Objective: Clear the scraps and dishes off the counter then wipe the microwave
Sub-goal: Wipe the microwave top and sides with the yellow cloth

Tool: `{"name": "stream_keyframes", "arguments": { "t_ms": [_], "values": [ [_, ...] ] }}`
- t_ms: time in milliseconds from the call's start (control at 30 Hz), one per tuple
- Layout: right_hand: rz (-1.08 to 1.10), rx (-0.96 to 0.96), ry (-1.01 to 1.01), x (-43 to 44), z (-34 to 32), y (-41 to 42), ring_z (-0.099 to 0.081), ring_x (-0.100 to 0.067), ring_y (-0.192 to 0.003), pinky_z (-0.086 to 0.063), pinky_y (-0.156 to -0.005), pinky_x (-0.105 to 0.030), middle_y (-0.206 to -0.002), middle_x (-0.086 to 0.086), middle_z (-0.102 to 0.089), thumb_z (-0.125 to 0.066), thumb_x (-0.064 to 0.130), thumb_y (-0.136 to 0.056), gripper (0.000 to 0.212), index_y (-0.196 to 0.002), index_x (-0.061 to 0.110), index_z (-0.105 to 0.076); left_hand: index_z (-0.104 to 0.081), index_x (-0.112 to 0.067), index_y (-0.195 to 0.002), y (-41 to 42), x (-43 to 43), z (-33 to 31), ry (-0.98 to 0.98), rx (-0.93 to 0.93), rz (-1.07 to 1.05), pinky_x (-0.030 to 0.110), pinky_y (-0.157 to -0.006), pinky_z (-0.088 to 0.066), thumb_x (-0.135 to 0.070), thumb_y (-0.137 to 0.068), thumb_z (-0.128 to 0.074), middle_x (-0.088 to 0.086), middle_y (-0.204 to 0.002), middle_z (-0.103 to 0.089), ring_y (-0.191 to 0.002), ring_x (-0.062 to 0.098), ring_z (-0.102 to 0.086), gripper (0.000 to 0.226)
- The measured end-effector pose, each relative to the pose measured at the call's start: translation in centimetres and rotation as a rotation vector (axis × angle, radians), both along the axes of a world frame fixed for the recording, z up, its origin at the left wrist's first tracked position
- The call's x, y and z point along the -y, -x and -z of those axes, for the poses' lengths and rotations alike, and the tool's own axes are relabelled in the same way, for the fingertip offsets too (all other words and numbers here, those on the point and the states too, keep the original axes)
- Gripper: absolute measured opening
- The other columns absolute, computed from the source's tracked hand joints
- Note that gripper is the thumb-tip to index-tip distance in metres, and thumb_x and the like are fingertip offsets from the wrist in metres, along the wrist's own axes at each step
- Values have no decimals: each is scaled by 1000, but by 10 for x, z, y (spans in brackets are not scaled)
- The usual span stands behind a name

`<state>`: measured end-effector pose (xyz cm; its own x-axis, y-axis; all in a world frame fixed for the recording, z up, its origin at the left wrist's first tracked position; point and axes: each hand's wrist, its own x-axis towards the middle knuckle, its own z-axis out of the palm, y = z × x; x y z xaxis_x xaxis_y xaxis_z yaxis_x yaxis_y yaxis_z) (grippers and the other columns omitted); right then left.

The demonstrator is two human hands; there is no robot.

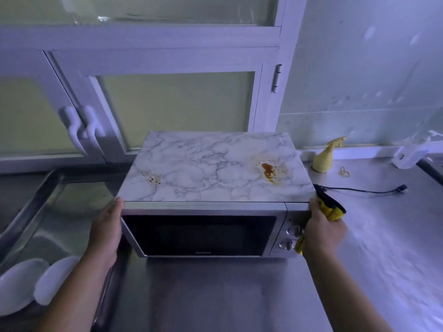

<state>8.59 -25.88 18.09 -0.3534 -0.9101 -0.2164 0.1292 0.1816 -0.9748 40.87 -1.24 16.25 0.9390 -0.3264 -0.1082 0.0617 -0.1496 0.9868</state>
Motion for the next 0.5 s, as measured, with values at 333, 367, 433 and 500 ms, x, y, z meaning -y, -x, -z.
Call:
{"name": "stream_keyframes", "arguments": {
  "t_ms": [333,367,433,500],
  "values": [
    [6,24,95,-8,-1,0,-41,6,-31,-31,-33,-8,-55,8,-48,-74,23,-88,26,-68,17,-58,-73,-31,-103,3,-5,5,5,-18,9,40,-101,-47,-51,-91,-54,-9,-112,-72,-111,15,-64,30],
    [-7,28,95,-8,-1,1,-42,5,-31,-31,-33,-8,-55,7,-47,-74,23,-88,24,-70,16,-59,-72,-28,-110,4,-8,6,5,-17,5,40,-101,-47,-54,-89,-54,-7,-115,-71,-112,15,-63,37],
    [-34,22,97,-8,-1,3,-42,5,-32,-32,-33,-9,-57,5,-48,-73,22,-89,22,-74,14,-60,-68,-23,-121,7,-12,7,1,7,-3,36,-98,-45,-53,-91,-54,-7,-121,-69,-115,15,-62,45],
    [-57,10,78,-7,-1,5,-43,4,-36,-33,-34,-9,-61,4,-49,-72,23,-90,18,-79,14,-62,-66,-24,-123,12,-10,4,-5,-10,-17,33,-95,-44,-48,-97,-53,-6,-123,-67,-115,15,-61,37]
  ]
}}
